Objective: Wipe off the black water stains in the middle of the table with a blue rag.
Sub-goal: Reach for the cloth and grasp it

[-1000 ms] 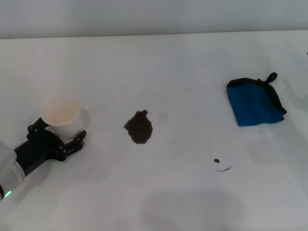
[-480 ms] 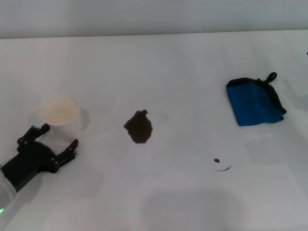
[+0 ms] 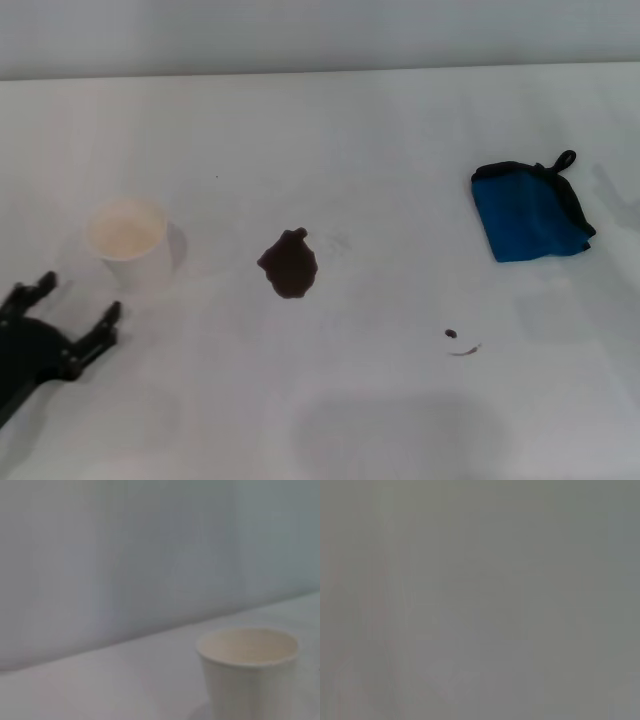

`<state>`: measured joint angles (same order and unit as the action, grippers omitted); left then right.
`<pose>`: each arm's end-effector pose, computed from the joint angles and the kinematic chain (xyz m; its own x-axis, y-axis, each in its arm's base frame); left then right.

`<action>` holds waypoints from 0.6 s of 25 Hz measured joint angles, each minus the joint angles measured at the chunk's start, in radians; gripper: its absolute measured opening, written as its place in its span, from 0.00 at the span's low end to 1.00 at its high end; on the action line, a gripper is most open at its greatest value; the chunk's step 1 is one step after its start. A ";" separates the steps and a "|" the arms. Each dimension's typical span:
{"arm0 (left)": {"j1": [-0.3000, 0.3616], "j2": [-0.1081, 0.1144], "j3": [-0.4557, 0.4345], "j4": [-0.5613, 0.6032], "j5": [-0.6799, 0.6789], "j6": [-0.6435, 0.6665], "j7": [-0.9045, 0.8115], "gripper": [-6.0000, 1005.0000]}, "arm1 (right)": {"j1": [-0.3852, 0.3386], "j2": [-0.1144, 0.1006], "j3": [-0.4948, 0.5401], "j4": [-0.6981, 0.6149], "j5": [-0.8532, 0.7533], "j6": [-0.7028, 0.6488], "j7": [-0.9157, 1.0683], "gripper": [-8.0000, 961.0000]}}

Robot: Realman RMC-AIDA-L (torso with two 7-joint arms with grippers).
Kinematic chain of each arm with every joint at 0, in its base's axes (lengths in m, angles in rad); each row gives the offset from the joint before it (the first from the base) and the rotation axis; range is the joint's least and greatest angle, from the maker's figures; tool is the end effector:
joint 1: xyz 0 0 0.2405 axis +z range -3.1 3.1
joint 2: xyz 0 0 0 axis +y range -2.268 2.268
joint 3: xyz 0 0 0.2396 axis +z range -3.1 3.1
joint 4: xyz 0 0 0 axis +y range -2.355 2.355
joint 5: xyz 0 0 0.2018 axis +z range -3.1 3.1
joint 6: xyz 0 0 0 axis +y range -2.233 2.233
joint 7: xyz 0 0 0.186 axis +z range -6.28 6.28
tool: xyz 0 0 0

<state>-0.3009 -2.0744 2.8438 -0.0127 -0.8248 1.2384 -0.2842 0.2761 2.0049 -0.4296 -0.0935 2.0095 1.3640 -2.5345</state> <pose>-0.3409 0.2707 -0.0665 0.8307 0.1685 0.5306 0.5334 -0.5137 -0.6720 0.3681 0.3030 0.0620 0.5793 0.0279 -0.8146 -0.8071 -0.1204 -0.5781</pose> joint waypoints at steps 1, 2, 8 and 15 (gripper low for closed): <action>0.012 0.000 0.000 -0.006 -0.018 0.024 0.001 0.89 | 0.000 0.000 0.000 0.000 0.000 0.000 0.000 0.84; 0.029 0.000 0.000 -0.014 -0.041 0.056 0.001 0.89 | -0.002 0.000 0.001 0.000 0.001 0.000 0.000 0.84; 0.101 0.000 -0.001 -0.039 -0.157 0.161 0.002 0.89 | -0.017 0.000 0.010 0.000 0.021 0.023 0.002 0.84; 0.151 -0.003 -0.010 -0.042 -0.229 0.194 0.003 0.89 | -0.027 -0.002 0.032 -0.001 0.029 0.048 0.014 0.84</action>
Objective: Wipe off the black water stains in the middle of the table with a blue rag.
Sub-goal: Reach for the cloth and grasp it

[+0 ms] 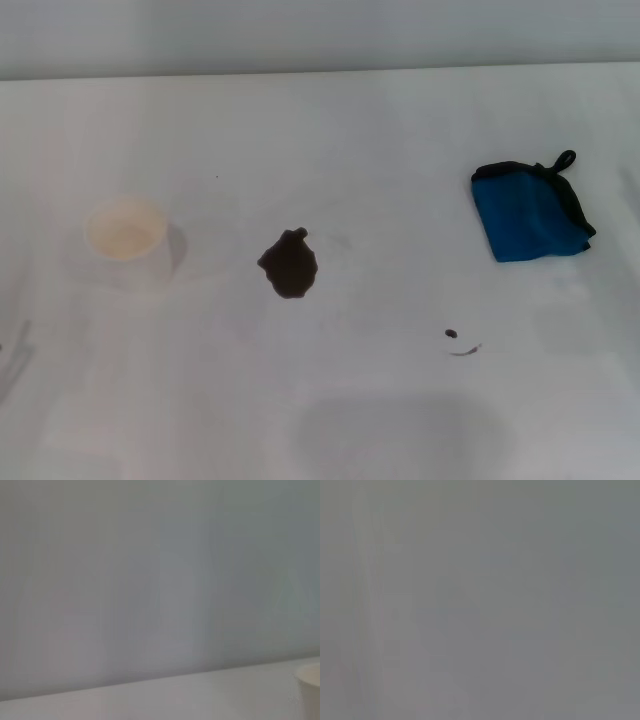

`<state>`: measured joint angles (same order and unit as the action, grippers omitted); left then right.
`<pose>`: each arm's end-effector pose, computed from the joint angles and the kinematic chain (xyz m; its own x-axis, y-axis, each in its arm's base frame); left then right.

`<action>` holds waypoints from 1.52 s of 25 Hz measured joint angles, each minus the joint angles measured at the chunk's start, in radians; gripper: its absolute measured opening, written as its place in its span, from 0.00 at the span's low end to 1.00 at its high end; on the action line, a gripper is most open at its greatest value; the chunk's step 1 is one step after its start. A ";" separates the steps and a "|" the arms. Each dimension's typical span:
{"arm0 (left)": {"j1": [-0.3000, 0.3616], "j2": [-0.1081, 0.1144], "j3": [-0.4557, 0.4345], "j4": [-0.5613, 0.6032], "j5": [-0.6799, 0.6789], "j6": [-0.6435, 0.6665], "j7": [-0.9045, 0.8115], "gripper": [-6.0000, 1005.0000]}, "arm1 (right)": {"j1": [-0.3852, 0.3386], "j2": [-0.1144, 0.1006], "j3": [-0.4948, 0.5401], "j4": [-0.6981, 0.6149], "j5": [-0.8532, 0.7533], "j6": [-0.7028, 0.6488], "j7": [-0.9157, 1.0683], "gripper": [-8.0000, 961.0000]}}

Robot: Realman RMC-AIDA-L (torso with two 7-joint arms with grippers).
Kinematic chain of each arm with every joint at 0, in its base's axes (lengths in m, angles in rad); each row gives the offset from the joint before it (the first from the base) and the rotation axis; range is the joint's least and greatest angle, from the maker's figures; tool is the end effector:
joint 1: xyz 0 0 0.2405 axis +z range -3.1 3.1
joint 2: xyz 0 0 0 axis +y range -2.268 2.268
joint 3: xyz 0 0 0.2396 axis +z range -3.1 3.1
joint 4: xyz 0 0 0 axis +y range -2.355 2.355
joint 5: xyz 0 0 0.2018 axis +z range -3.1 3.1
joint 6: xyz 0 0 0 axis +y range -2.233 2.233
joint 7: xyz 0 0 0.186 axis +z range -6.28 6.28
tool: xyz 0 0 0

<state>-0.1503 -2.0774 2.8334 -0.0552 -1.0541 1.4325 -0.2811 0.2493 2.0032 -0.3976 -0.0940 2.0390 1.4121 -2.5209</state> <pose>-0.3689 0.2343 -0.0112 0.7673 0.0891 0.6351 0.6340 -0.2551 -0.7301 0.3725 0.2924 0.0765 0.5553 0.0825 -0.8276 -0.8244 -0.0764 -0.5608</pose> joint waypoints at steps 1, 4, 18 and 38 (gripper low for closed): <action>0.005 0.000 -0.003 0.000 -0.013 0.002 0.001 0.89 | -0.001 0.000 0.002 0.000 0.002 0.002 0.002 0.84; 0.019 -0.001 -0.003 0.000 -0.064 0.005 0.002 0.89 | -0.006 -0.002 0.026 -0.001 0.003 0.014 0.007 0.84; 0.007 0.004 -0.003 0.000 -0.325 0.011 0.006 0.89 | -0.019 -0.031 0.028 -0.245 -0.044 -0.049 0.665 0.84; -0.109 0.005 -0.003 -0.002 -0.330 -0.028 0.098 0.89 | 0.224 -0.315 -0.130 -0.715 -0.801 0.038 1.666 0.79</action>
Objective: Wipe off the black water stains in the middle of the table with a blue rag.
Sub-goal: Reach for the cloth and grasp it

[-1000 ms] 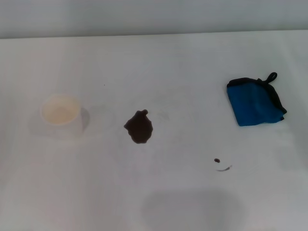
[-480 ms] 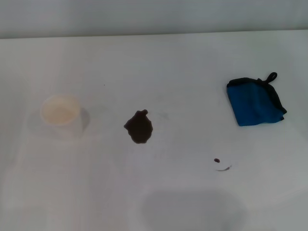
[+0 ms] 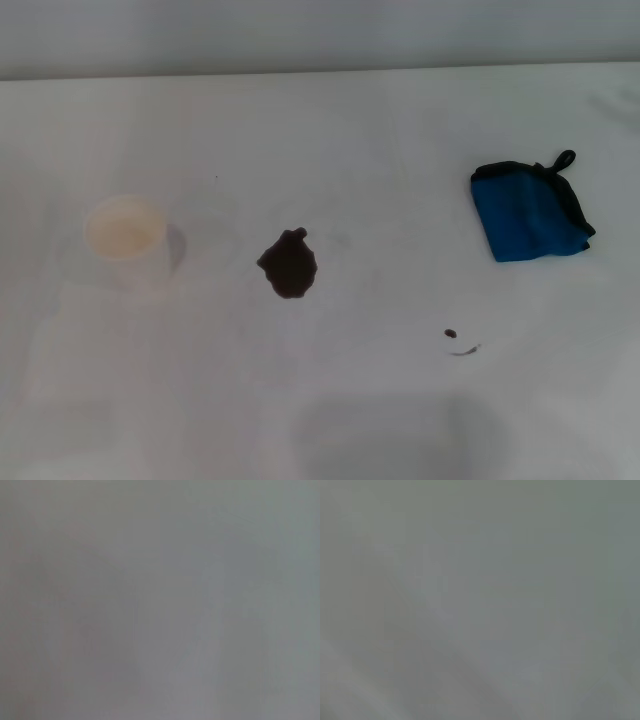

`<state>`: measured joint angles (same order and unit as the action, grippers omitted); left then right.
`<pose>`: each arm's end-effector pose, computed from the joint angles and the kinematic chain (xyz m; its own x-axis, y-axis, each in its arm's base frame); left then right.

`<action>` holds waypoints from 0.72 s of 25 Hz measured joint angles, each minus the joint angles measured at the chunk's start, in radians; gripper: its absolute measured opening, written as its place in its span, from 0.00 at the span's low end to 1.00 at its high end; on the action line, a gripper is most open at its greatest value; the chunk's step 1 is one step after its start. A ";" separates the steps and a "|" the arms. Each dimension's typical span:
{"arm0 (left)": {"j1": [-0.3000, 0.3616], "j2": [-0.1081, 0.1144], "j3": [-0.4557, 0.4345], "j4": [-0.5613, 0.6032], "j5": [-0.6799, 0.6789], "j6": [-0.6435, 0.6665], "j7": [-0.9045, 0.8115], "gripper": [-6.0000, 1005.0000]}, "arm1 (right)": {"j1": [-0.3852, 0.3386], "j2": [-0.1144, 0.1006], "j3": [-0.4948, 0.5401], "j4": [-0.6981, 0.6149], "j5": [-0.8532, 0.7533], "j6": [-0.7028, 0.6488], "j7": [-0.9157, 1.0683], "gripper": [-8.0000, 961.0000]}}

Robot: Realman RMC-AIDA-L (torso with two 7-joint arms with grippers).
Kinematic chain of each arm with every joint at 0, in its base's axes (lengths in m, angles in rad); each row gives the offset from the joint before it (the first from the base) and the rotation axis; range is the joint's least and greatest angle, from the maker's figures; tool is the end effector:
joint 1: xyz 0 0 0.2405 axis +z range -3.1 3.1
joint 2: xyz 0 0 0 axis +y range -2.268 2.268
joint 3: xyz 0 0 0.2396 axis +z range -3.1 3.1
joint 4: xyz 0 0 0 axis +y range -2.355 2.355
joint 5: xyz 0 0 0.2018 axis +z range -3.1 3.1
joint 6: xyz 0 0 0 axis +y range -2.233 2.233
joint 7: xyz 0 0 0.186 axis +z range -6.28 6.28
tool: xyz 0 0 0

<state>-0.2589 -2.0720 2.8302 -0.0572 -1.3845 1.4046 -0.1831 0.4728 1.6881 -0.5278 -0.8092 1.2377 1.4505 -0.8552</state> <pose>-0.3726 0.2827 0.0441 0.7991 -0.0505 0.5990 0.5999 0.0017 -0.8001 0.2926 0.3872 0.2054 0.2890 -0.5745 -0.7657 -0.9500 -0.2710 -0.1553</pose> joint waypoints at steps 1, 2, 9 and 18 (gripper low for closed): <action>-0.008 0.000 0.000 -0.001 0.000 -0.005 0.011 0.89 | 0.019 -0.007 -0.003 -0.013 -0.033 0.033 0.020 0.79; -0.014 0.000 0.001 -0.001 0.000 -0.011 0.018 0.89 | 0.042 -0.013 -0.008 -0.034 -0.068 0.067 0.041 0.79; -0.065 0.000 0.004 -0.001 0.000 -0.053 0.034 0.89 | 0.177 0.046 -0.163 -0.222 -0.401 0.161 0.189 0.79; -0.096 -0.002 0.003 0.009 -0.001 -0.075 0.034 0.88 | 0.327 0.210 -0.234 -0.244 -0.897 0.147 0.224 0.78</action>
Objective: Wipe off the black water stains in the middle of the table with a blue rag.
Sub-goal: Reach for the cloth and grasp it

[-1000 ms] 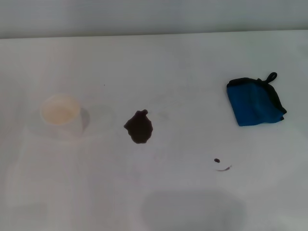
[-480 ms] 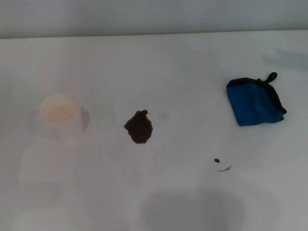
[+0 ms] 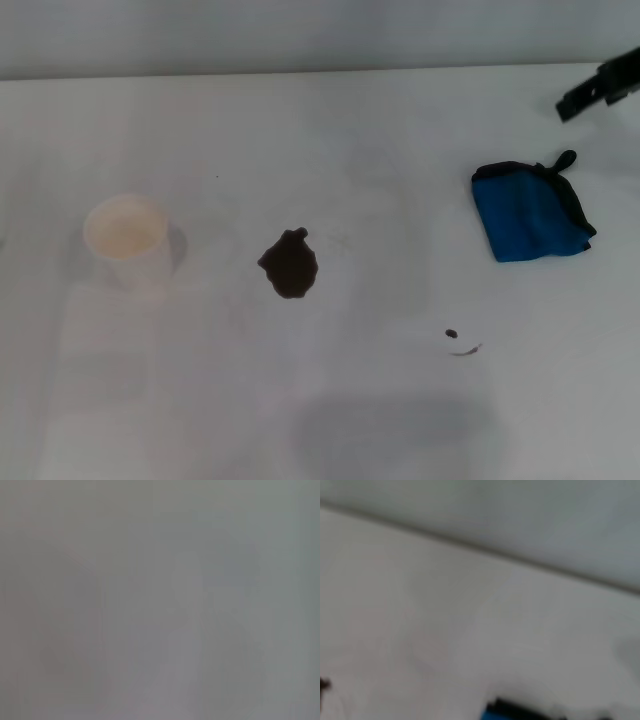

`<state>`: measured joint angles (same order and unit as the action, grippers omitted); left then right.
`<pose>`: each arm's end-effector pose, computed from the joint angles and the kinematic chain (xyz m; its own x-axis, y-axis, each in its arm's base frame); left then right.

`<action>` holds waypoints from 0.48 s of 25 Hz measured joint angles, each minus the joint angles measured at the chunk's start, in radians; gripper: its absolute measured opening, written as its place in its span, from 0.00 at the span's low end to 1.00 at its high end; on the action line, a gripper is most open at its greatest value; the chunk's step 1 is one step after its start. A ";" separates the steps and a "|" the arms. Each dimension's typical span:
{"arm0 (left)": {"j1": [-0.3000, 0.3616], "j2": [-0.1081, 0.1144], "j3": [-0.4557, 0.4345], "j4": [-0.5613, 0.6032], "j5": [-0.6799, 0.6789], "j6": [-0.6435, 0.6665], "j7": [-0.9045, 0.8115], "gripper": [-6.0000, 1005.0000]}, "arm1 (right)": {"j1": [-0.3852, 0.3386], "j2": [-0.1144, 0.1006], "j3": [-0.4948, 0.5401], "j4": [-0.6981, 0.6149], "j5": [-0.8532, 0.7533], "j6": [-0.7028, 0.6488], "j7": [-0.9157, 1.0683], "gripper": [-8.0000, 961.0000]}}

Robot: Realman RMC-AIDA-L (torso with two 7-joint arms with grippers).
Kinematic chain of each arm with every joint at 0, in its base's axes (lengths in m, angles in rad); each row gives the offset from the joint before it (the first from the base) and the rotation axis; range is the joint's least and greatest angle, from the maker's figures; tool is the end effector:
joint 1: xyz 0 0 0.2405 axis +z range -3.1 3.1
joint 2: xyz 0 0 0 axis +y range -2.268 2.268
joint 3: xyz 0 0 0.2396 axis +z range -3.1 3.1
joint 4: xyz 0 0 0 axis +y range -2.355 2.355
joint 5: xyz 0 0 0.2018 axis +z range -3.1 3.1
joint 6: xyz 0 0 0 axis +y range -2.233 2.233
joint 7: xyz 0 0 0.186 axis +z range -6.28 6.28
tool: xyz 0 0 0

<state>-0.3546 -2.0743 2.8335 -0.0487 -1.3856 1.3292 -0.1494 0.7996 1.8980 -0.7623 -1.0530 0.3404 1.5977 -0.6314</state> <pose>-0.3544 0.3185 0.0348 0.8122 -0.0546 0.5808 0.5790 -0.0455 -0.8140 0.2531 0.4083 0.1003 0.4799 -0.8724 -0.0924 -0.7407 -0.3465 -0.5755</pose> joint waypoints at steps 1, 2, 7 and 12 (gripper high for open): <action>-0.002 0.000 0.001 0.000 0.000 0.000 0.000 0.88 | 0.005 0.017 -0.009 0.000 -0.032 -0.003 0.004 0.78; -0.004 0.000 0.002 0.001 0.001 0.000 0.001 0.88 | 0.006 0.031 -0.017 -0.001 -0.057 -0.004 0.007 0.78; -0.007 -0.002 0.006 0.003 0.005 0.001 0.001 0.88 | 0.009 0.090 -0.063 -0.014 -0.115 -0.011 0.043 0.78; -0.009 -0.003 0.006 0.003 0.005 0.000 0.002 0.88 | 0.003 0.111 -0.179 0.012 -0.114 -0.051 0.114 0.78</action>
<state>-0.3634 -2.0774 2.8394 -0.0459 -1.3808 1.3296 -0.1476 0.8025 2.0092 -0.9415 -1.0412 0.2266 1.5467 -0.5177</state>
